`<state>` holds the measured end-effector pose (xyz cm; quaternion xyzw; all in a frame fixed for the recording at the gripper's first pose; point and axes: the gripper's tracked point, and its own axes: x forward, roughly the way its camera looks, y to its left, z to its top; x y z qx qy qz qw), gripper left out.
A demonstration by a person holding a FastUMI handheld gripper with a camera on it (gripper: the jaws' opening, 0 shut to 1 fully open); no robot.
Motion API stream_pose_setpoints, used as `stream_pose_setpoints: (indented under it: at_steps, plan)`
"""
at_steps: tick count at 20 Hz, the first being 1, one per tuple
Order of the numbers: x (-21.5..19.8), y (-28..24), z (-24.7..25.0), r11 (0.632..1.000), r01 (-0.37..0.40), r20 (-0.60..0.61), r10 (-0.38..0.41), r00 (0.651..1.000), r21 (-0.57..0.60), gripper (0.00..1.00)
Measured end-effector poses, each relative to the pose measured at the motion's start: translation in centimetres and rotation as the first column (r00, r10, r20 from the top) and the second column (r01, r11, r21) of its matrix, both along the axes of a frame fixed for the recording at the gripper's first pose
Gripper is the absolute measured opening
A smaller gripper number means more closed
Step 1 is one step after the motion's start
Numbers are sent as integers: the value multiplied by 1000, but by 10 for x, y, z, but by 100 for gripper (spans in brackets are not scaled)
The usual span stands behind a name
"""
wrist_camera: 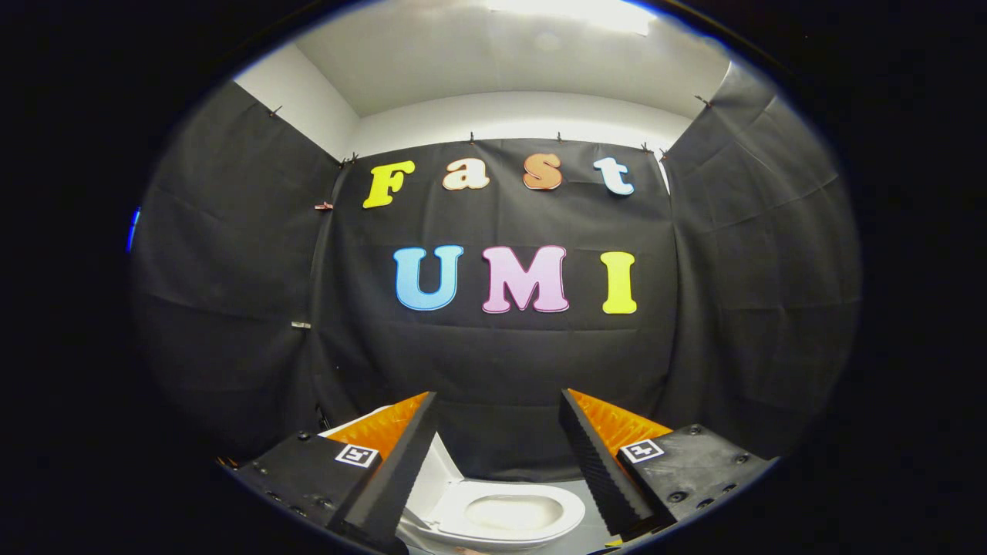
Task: Open the toilet lid.
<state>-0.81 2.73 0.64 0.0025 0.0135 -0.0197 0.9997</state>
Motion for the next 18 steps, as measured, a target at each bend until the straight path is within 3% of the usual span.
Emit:
stream_pose_setpoints:
  at_steps: [18]
  plan:
    - [-4,6,7,1000,-11,15,11,1000,-7,98]
